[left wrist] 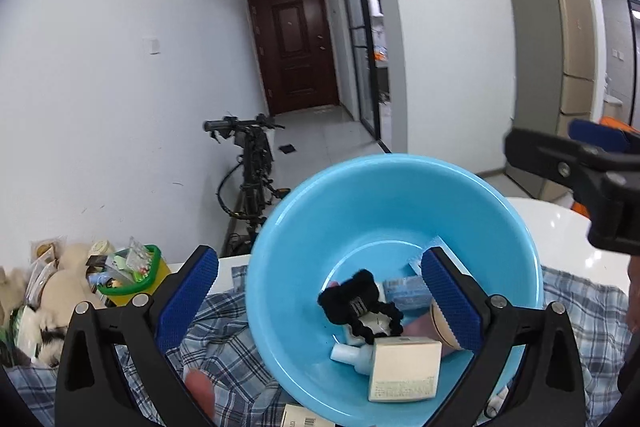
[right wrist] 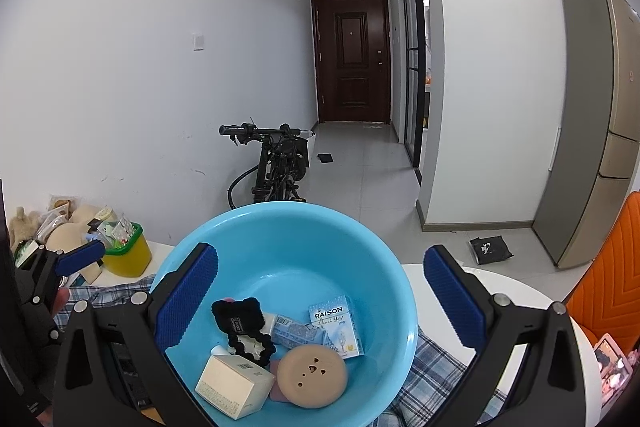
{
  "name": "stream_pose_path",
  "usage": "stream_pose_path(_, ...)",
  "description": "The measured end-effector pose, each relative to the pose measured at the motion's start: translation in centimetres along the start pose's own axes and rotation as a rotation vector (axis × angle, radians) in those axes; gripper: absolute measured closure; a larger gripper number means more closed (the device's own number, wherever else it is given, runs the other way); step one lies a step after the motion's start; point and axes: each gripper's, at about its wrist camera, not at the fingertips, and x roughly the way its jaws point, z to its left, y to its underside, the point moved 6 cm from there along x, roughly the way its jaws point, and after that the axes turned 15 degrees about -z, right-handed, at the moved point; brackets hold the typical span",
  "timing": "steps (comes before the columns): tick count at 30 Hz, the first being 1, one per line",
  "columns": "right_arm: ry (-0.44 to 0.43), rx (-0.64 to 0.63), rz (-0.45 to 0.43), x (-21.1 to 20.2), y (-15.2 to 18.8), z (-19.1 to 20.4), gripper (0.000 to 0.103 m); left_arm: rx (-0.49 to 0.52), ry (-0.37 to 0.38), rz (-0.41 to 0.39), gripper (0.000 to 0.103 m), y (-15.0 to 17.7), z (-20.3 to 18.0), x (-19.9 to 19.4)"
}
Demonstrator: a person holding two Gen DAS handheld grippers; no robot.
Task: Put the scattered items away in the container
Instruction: 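Raise both open tools away from the basin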
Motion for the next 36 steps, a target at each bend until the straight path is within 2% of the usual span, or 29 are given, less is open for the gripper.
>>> stream_pose_path(4, 0.001, -0.011, -0.001, -0.3, 0.0, -0.3, 0.0, -0.049, -0.018, -0.014, 0.0, -0.3, 1.0, -0.1)
stream_pose_path(6, 0.003, 0.0, -0.006, -0.4, -0.1, -0.7, 0.0, -0.052, -0.018, -0.011, 0.0, -0.4, 1.2, -0.2)
stream_pose_path(10, -0.008, 0.04, -0.002, -0.5, -0.1, -1.2, 0.0, -0.038, -0.046, -0.059, 0.0, -0.7, 1.4, -0.8)
stream_pose_path(14, -0.011, 0.039, 0.003, -0.5, 0.1, -1.1, 0.0, -0.067, -0.026, -0.052, 0.0, -0.7, 1.3, -1.0)
stream_pose_path(19, -0.017, 0.015, 0.009, -0.6, 0.5, -0.6, 0.0, -0.057, -0.048, -0.057, 0.0, -0.6, 1.3, -1.2)
stream_pose_path(23, -0.019, -0.007, 0.012, -0.6, 0.8, -0.3, 0.0, -0.081, -0.031, -0.066, 0.0, -0.3, 1.3, -1.4)
stream_pose_path(26, -0.032, 0.017, 0.016, -0.7, 0.7, -0.6, 0.0, -0.096, -0.019, -0.067, 0.0, -0.2, 1.4, -1.4)
stream_pose_path(31, -0.006, 0.018, 0.006, -0.7, 0.4, -1.3, 0.0, -0.068, -0.028, -0.082, 0.0, 0.0, 1.3, -1.7)
stream_pose_path(36, -0.005, 0.03, 0.013, -0.6, 0.7, -1.4, 0.0, -0.098, -0.02, -0.066, 0.0, 0.2, 1.4, -1.5)
